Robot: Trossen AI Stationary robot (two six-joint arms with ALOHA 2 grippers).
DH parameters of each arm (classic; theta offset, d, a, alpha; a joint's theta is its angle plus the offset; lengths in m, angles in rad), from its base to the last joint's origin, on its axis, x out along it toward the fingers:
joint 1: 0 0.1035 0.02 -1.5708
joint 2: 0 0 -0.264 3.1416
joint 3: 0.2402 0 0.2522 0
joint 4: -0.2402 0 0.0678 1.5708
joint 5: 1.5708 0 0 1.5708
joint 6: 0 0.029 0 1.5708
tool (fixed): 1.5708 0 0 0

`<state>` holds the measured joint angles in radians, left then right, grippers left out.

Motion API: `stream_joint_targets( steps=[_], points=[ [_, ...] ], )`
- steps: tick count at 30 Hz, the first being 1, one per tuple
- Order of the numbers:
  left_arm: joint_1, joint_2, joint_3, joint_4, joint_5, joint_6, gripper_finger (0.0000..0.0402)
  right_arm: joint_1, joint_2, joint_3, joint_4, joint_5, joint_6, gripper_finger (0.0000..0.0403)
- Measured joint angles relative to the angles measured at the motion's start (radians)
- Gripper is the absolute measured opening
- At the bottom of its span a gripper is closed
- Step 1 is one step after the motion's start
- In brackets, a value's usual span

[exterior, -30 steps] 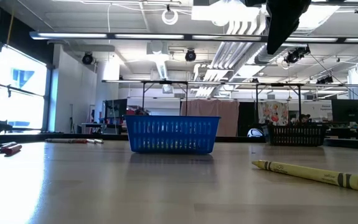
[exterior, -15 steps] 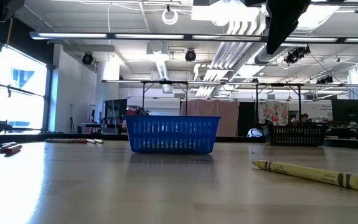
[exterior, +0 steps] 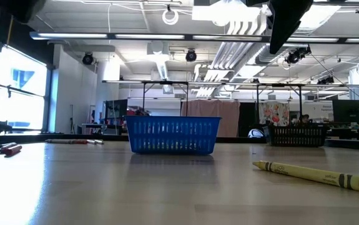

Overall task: Sort crayons
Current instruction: Put the red crayon into the black basket

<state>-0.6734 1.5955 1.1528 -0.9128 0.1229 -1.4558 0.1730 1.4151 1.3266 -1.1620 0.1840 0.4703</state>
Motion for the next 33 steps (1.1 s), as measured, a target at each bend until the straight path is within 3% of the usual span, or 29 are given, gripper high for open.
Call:
stream_joint_targets(
  steps=[9,16,20,33],
  points=[
    [0.115,-0.052,0.072,-0.069,-0.204,0.133,0.0088,-0.003,0.0,0.0,-0.012,-0.004,-0.006,0.0116],
    [0.266,-0.047,0.07,-0.396,-0.298,0.189,0.0088,-0.034,0.0,0.0,-0.012,-0.004,-0.018,0.0116],
    [0.321,-0.047,0.069,-0.498,-0.328,0.232,0.0088,-0.057,0.0,0.0,-0.009,-0.004,-0.013,0.0116],
    [0.339,-0.047,-0.136,-0.229,-0.279,0.169,0.0088,-0.153,0.0,0.0,0.039,0.018,0.027,0.0116]
  ],
)
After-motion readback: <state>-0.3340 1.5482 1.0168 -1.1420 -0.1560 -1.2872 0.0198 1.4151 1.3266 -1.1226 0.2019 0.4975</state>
